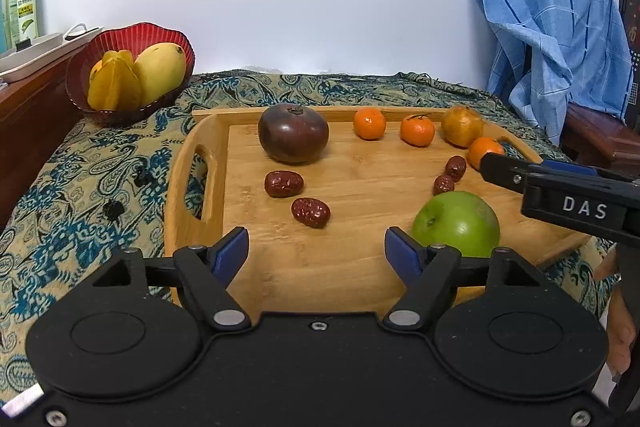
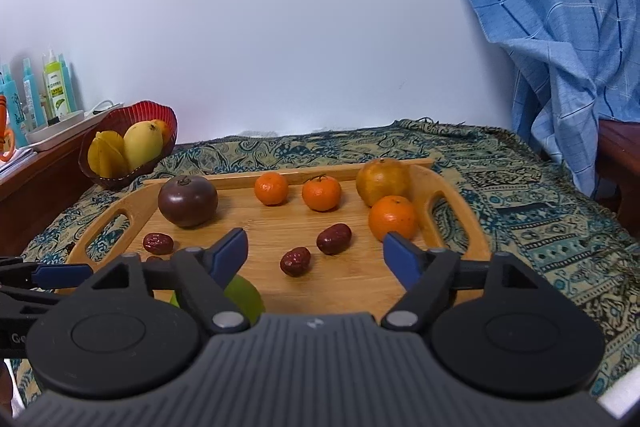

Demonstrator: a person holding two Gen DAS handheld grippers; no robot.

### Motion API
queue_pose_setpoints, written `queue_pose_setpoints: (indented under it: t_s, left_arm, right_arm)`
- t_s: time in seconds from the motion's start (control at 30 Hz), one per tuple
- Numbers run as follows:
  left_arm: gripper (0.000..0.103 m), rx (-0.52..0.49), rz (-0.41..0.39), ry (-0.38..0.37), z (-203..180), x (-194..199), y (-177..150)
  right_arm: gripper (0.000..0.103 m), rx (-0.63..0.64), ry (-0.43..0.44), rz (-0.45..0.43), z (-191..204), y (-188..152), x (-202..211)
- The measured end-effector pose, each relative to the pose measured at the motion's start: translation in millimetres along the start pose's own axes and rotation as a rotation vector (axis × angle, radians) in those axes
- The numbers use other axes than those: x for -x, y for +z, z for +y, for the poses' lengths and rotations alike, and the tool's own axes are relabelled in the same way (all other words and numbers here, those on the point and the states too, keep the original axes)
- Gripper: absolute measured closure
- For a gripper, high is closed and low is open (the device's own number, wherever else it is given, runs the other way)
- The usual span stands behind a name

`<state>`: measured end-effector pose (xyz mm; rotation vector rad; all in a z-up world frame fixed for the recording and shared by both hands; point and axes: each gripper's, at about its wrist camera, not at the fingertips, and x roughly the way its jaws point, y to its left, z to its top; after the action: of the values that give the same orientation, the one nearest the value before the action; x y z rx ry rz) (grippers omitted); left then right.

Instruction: Organize fruits

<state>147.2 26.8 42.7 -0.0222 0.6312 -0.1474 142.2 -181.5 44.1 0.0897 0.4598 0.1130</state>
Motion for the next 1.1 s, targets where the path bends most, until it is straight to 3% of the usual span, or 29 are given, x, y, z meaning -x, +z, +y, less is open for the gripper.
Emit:
queue_pose_setpoints:
  t_s: [0.1,1.1]
  left_arm:
    - [0.024,0.006,-0.007,-0.001,0,7,-4]
    - [0.02,0.003,-0.02,0.009,-10,49,-54]
  right_arm:
    - [0.014,0.008,-0.009,-0.023,-2,-3,10]
    - [0.012,-0.04,-0.094,-0.005,-17,-49,58]
